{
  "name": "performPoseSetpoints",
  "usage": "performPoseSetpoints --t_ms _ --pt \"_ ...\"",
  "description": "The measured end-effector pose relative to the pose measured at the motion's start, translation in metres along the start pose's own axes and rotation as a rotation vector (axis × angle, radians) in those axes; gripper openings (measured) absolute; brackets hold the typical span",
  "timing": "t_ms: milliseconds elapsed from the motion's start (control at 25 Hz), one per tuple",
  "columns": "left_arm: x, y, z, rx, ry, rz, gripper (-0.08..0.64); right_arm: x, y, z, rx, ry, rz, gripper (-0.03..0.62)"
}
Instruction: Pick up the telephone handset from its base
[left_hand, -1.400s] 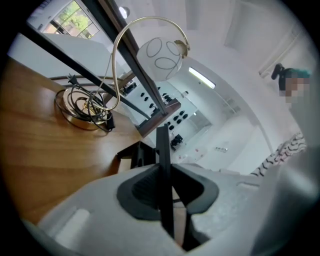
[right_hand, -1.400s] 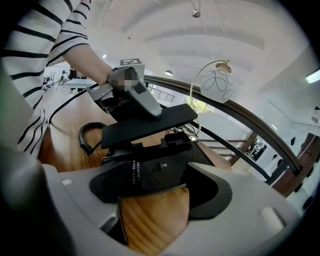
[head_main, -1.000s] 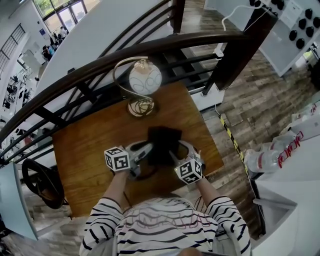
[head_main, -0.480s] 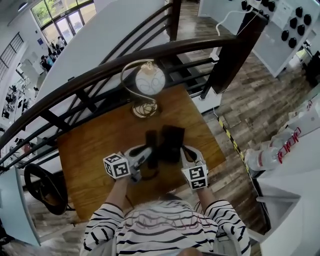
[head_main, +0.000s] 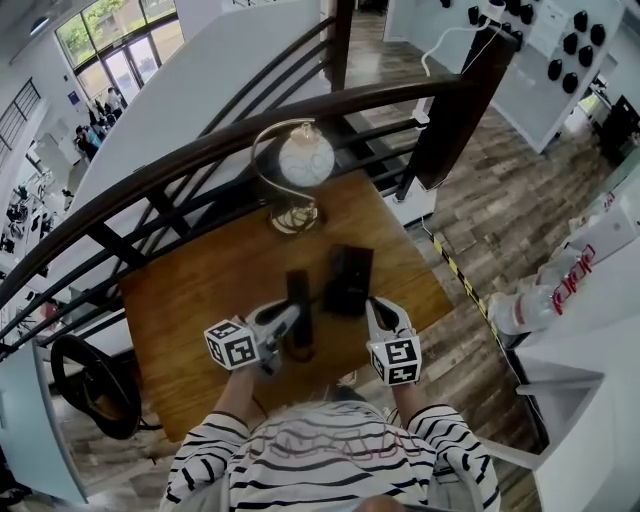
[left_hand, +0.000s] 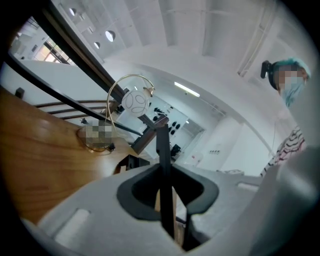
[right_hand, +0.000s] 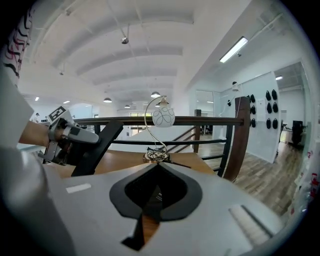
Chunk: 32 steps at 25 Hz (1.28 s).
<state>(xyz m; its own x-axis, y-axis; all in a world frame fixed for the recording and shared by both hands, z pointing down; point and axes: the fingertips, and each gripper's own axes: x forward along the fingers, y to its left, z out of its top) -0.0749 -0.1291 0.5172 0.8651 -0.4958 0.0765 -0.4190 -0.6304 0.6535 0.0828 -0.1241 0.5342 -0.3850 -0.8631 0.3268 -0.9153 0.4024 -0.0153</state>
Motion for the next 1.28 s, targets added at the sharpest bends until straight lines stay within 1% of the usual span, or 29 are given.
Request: performPoseSetpoints --t_ms 360,640,1000,1280 --pt "-0.027 -0.02 -0.008 0.031 0.025 -0.044 0.071 -0.034 0.032 0.004 0.06 -0.034 -0.048 0.0" --pt "-0.056 -0.035 -0.019 0.041 0.044 -0.075 0.069 -0.064 0.062 0.002 0.141 -0.064 -0.077 0.0" --pt "-0.096 -0.053 -0.029 0.046 0.035 -0.105 0.069 -0.094 0.103 0.004 0.161 -0.1 -0.101 0.0" --pt "-0.133 -0.065 -0.044 0.059 0.032 -0.112 0.069 -0.119 0.138 -0.004 0.167 -0.114 -0.119 0.0"
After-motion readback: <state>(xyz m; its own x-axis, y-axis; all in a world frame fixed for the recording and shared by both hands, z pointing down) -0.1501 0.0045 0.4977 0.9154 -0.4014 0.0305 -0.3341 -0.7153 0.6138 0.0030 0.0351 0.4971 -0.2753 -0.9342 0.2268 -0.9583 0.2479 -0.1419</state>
